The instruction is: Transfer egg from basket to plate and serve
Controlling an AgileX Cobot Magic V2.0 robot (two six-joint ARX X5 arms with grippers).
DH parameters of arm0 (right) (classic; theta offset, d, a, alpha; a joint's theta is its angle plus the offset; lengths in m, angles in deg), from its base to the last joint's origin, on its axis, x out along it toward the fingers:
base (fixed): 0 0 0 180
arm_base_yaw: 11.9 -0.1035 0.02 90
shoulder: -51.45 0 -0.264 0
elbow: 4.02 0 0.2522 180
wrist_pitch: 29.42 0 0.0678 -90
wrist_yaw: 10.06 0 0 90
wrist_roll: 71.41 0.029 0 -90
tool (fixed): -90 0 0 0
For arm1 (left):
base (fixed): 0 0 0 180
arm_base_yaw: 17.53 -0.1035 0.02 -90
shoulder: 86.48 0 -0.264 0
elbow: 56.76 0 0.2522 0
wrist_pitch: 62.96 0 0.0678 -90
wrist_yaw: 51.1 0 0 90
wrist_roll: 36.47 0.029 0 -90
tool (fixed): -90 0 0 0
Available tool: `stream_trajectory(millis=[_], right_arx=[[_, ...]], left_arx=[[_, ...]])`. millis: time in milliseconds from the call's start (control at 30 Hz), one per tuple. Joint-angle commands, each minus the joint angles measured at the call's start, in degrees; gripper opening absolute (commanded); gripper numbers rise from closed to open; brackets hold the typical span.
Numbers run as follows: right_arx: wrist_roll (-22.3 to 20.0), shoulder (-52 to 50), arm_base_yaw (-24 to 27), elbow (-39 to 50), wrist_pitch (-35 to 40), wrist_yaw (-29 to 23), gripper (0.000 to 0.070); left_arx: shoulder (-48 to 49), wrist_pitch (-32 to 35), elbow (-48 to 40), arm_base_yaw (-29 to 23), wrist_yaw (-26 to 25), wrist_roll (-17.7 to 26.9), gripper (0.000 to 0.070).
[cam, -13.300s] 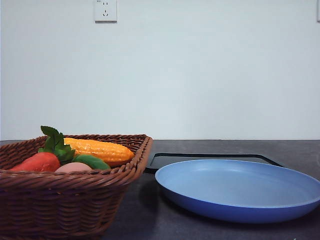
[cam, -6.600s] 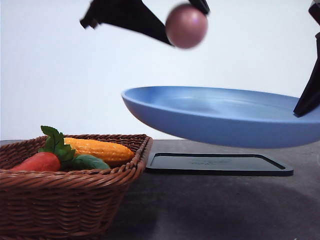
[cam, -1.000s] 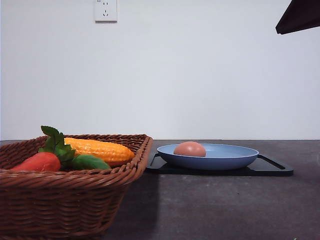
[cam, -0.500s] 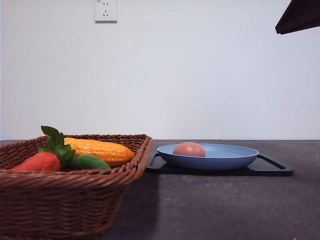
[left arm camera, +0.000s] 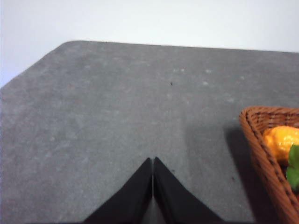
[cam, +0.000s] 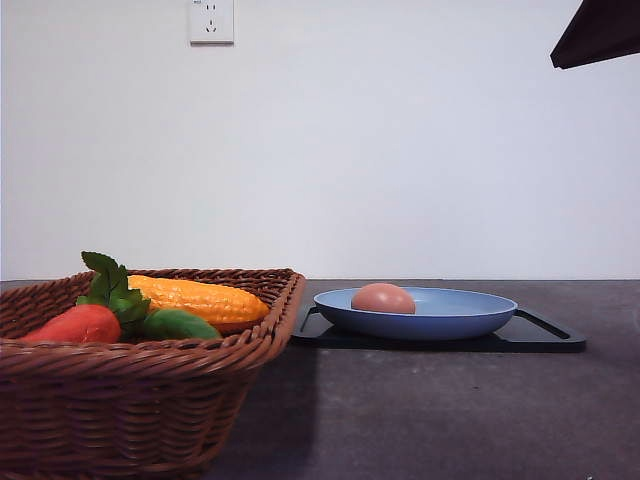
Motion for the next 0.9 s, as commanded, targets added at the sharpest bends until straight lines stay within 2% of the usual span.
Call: stream_trajectory(millis=[0,867], right_arx=[[-0.3,0.2,-0.3,-0.5,0.6,-0.1,0.0000],[-0.3,0.2,-0.3,-0.5,0.6,-0.1,0.0000]], left_arx=[[0.1,0.6,-0.5,-0.1,-0.2,-0.1,0.0000],[0.1,1.5,-2.7,0.0,-0.1,-0.3,0.0000]])
